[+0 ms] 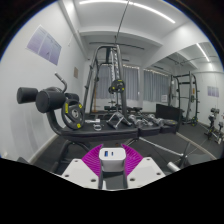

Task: Unplug charger

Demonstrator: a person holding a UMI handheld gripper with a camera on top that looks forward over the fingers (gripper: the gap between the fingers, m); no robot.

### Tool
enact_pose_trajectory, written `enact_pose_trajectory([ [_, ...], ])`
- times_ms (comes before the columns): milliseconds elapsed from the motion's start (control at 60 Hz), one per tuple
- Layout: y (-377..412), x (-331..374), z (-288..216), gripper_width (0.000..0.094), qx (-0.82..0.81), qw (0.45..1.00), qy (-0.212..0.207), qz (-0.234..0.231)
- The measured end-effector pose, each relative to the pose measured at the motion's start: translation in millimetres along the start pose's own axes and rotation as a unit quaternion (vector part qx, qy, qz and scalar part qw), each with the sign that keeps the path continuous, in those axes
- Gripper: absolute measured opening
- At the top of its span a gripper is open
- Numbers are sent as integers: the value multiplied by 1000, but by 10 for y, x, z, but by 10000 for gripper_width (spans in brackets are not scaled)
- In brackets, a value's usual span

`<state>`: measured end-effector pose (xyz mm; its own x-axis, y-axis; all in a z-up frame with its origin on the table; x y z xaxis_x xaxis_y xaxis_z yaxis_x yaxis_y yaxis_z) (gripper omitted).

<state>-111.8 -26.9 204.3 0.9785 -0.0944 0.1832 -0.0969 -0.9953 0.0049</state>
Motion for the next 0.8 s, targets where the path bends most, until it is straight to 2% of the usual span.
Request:
enact_pose_trajectory([
  [83,-518,-61,228,269,29,998,38,40],
  [183,-880,-114,708,278,18,993,100,54],
  [350,-1068,-234,1487,308,23,982,179,54],
  [483,-1056,-322,1880,373,20,973,227,45],
  [500,-1058,-326,1905,402,18,971,232,45],
  [550,-1067,-307,1921,670,10,970,237,50],
  [567,-1053,-299,1891,789,8,970,237,53],
  [583,-1057,-278,1872,862,7,970,235,55],
  [600,-1058,-256,1846,872,6,971,232,57],
  [633,-1063,-196,1783,831,5,973,224,59],
  [700,-1050,5,1646,866,6,976,212,54],
  [800,-946,525,1374,861,0,979,199,45],
])
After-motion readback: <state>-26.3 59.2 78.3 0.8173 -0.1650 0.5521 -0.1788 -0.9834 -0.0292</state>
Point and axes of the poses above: the point between the fingertips, and its own axes, seen from behind it with the camera up: y to the left, z down, x backward, against the way the camera looks, the point moved 4 cm from there along x, backward, against the way the camera looks, and after that the axes turned 2 degrees about -x, right-handed, at the moved point
